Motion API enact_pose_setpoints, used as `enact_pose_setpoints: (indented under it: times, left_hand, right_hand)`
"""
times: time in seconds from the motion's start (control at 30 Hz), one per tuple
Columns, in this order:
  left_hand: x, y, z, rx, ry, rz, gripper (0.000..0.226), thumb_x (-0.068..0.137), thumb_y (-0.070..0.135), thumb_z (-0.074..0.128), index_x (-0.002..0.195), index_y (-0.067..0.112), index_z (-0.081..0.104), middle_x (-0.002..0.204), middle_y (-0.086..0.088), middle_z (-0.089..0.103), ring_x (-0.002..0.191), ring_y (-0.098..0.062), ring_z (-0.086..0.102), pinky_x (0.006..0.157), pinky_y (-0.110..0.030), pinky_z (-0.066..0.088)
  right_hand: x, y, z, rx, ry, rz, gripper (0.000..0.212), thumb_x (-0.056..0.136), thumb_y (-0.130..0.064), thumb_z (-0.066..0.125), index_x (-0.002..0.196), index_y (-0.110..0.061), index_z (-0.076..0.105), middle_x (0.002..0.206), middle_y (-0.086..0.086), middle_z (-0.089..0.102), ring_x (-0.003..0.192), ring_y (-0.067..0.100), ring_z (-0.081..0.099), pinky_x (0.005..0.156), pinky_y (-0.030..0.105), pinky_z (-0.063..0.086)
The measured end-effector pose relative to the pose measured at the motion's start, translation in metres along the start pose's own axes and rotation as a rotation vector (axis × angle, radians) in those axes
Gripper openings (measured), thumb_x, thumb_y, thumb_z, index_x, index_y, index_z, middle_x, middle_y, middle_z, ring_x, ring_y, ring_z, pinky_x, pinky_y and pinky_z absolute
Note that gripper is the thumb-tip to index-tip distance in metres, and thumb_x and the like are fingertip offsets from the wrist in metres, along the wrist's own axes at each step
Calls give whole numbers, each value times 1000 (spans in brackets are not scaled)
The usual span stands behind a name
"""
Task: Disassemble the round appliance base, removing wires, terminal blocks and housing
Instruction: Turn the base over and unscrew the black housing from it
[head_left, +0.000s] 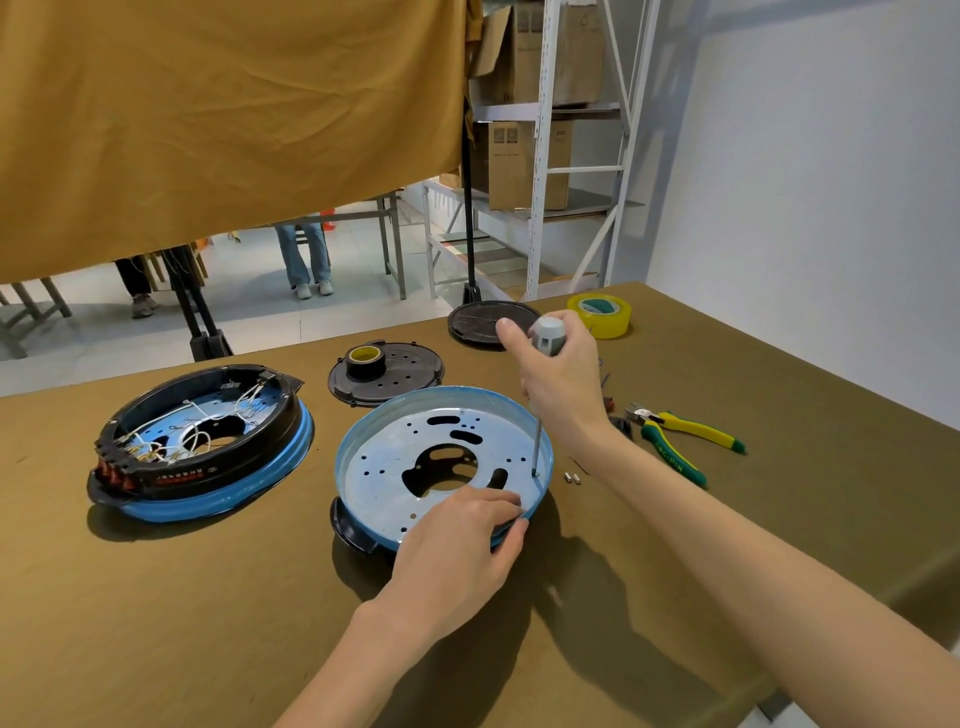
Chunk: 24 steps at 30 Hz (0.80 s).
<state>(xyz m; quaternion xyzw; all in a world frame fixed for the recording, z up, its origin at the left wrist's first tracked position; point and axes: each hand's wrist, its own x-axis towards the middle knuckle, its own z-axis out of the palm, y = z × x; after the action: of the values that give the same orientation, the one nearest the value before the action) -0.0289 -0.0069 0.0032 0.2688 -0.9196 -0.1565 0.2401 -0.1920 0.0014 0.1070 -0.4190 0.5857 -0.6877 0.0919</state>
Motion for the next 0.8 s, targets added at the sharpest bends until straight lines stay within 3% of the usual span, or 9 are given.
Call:
enact_pose_setpoints:
  times: [0.07,0.13,0.37,0.47,0.53,0.6,0.67,0.8]
  left_hand:
    - [0,0,1,-6,2,-6,37,101,52,54,135,42,66,135,25,64,120,8,58,99,-13,50]
    - [-1,0,0,-4,7,-7,38,101,53,54,136,42,65,135,25,64,121,7,58,99,-12,49]
    - [-2,5,-5,-7,-28,-20,38,101,53,54,136,42,64,137,26,63,122,9,56,98,-9,47]
    - [3,6,-12,-124,-91,-89,41,99,54,57,137,39,63,130,23,67,109,9,59,88,-4,45]
    - [17,5,-18,-292,-118,-169,44,100,51,58,140,34,60,129,18,67,107,5,61,89,-12,51]
    - [36,5,-20,-417,-99,-227,42,102,43,58,142,29,59,131,14,65,106,3,63,83,-16,57]
    - [55,7,-17,-452,-88,-204,39,104,36,57,142,27,58,128,16,66,104,8,60,78,-10,50]
    - [79,9,-4,-539,-55,-145,24,105,23,59,125,23,72,104,20,75,99,11,66,83,-8,47]
  right_hand:
    - [1,-1,-1,105,-9,63,34,92,-41,72,81,-21,47,64,-6,48,58,16,45,53,28,42]
    - [1,-1,-3,155,-82,82,40,93,-43,70,81,-13,46,64,9,43,53,17,41,47,27,38]
    - [2,3,-10,125,-183,26,58,82,-49,73,83,8,60,65,25,53,57,24,49,49,26,44]
    - [2,3,-13,138,-165,43,39,80,-47,74,94,-10,68,74,10,72,64,20,67,57,27,56]
    - [5,4,-15,140,-199,63,36,88,-45,69,98,-11,66,84,8,77,73,19,72,67,28,60]
    - [6,4,-17,139,-258,89,34,100,-42,58,99,-10,67,89,9,77,76,19,71,71,27,60]
    - [8,3,-19,187,-276,165,40,106,-42,46,99,-9,69,90,10,76,76,20,67,72,30,57]
    - [12,1,-26,295,-277,296,47,108,-40,37,99,-9,70,86,9,71,77,21,63,76,36,52]
